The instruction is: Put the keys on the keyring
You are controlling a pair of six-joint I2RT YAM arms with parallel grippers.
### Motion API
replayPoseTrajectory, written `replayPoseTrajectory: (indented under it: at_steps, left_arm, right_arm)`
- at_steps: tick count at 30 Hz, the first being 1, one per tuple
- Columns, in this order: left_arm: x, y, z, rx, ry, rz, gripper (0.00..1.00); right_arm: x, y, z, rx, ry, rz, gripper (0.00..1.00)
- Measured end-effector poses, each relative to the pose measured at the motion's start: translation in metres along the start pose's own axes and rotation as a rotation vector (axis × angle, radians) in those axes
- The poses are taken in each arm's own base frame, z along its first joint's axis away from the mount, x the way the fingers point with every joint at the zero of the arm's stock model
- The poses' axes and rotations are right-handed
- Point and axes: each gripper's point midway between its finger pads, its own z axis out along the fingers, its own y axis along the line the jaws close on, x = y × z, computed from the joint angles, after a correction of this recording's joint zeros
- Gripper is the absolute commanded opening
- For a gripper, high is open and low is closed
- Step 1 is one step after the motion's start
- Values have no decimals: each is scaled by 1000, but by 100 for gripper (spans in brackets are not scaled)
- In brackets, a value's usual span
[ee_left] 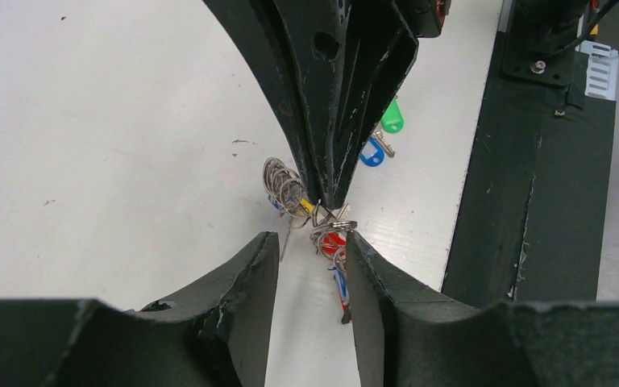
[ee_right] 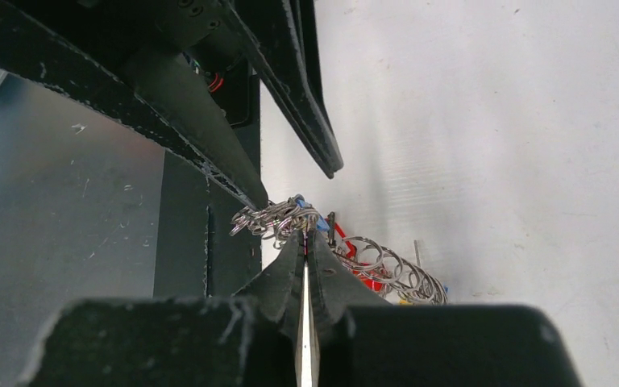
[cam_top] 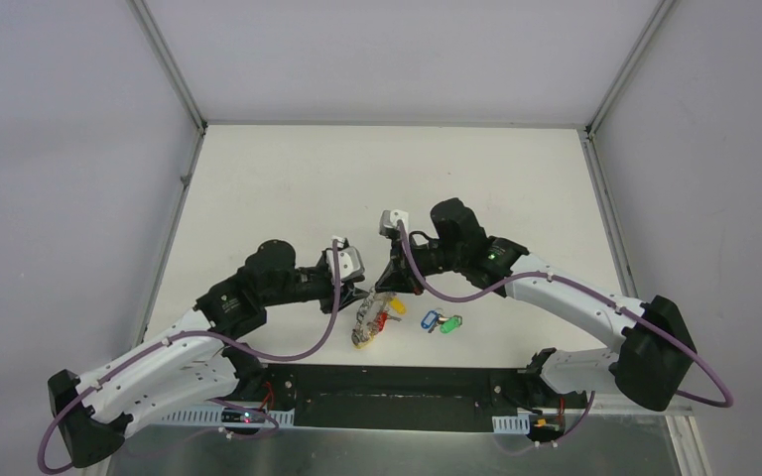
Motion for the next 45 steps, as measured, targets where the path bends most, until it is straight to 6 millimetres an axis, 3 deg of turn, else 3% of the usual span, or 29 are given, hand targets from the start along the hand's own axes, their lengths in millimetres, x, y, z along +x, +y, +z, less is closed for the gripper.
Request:
replayPoseTrajectory:
  at_steps: [15,24,35,40,45]
  left_arm:
    - [-18,10,9,-4,14,47,36]
    - [-12,16,12,-33,32,50,34]
    - [22,10,14,-22,101,13,32]
    - [22,6,14,-10,94,-5,31]
    - [11,1,11,8,46,5,31]
  right_arm:
    - [-8,13,-3,-71,-30,-55,0]
    - [-8,14,-3,-75,-31,-54,0]
    - [-8,11,-3,-64,-33,-51,0]
    - [-8,10,-3,-59,-33,-46,0]
    - [-8,9,-4,-55,-34,-41,0]
